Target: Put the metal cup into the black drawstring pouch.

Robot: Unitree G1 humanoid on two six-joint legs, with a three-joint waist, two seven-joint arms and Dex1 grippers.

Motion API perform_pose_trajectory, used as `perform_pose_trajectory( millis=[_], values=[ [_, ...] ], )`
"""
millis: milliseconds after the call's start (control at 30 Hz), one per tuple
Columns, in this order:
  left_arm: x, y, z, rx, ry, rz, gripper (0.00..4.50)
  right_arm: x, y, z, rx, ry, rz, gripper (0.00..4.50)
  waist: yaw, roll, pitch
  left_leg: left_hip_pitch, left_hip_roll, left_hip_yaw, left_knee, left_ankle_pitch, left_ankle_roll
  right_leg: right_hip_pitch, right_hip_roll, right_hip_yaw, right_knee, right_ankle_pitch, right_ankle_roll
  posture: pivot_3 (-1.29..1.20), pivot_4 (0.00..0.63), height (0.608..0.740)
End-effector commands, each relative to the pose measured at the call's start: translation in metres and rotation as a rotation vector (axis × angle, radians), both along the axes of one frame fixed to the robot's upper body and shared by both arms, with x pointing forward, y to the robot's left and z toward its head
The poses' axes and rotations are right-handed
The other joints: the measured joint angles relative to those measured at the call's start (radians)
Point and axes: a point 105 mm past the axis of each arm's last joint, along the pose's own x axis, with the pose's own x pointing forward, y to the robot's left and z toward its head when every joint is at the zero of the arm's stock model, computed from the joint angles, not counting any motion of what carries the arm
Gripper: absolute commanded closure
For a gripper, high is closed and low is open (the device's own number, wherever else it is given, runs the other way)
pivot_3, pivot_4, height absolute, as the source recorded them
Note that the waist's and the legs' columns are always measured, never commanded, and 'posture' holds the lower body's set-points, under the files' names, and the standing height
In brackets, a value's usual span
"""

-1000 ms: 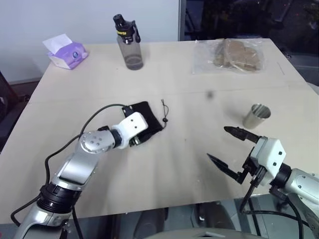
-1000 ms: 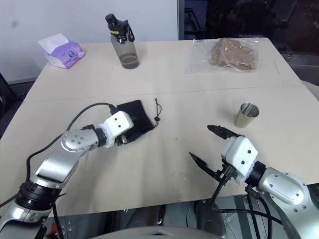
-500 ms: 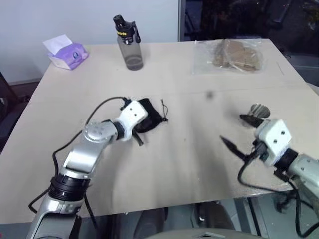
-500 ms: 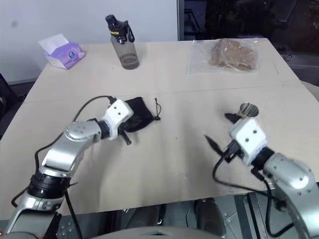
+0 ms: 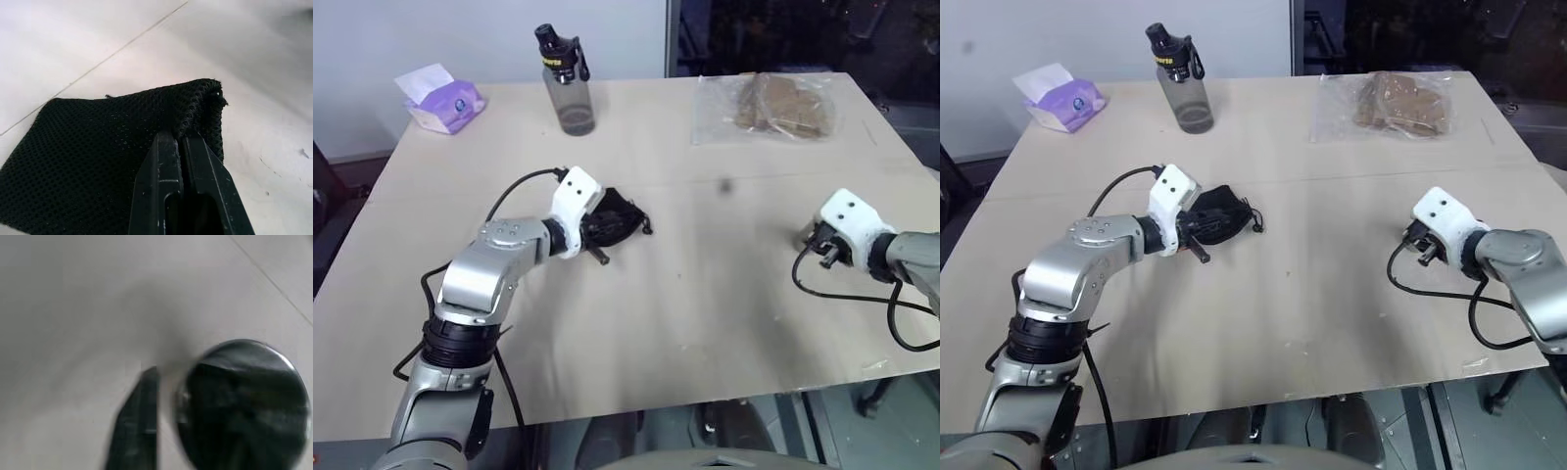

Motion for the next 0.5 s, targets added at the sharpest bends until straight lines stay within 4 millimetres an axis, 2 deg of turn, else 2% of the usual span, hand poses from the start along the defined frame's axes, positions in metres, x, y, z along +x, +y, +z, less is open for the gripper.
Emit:
perform_pose_trajectory(
  millis=[33,133,200,333,500],
  values=[
    [-0.003,-0.001,0.005,-0.013,-0.016,0.001,4.50,0.000,-0.001,0.017,-0.019,-0.046,0.016,4.49,0.001,0.000,0.000,0.000,0.000,0.000,0.000,0.000,0.000,0.000,0.000,0.000,0.000,0.000,0.000,0.00,0.150,0.740],
    [0.000,-0.005,0.007,-0.056,0.030,0.000,4.50,-0.006,0.015,0.030,0.112,-0.062,0.053,4.49,0.000,0.000,0.000,0.000,0.000,0.000,0.000,0.000,0.000,0.000,0.000,0.000,0.000,0.000,0.000,0.00,0.150,0.740],
    [0.004,-0.009,0.010,-0.081,0.065,-0.003,4.50,-0.016,0.044,0.039,0.281,-0.076,0.127,4.49,0.000,0.000,0.000,0.000,0.000,-0.001,0.000,0.000,0.000,0.000,0.000,-0.001,0.000,0.000,0.000,0.00,0.150,0.740],
    [0.014,-0.029,0.012,-0.107,0.120,-0.009,4.50,-0.023,0.104,0.042,0.602,-0.144,0.196,4.49,-0.003,0.000,0.000,0.000,0.000,-0.004,0.000,0.000,0.000,0.001,0.001,-0.003,0.001,0.000,0.000,0.00,0.150,0.740],
    [0.028,-0.057,0.014,-0.115,0.148,-0.021,4.50,-0.024,0.149,0.041,0.864,-0.191,0.212,4.49,-0.001,0.001,0.000,0.000,-0.002,-0.004,0.001,0.003,-0.004,0.000,0.000,-0.002,0.002,0.000,0.000,0.00,0.150,0.740]
  ],
)
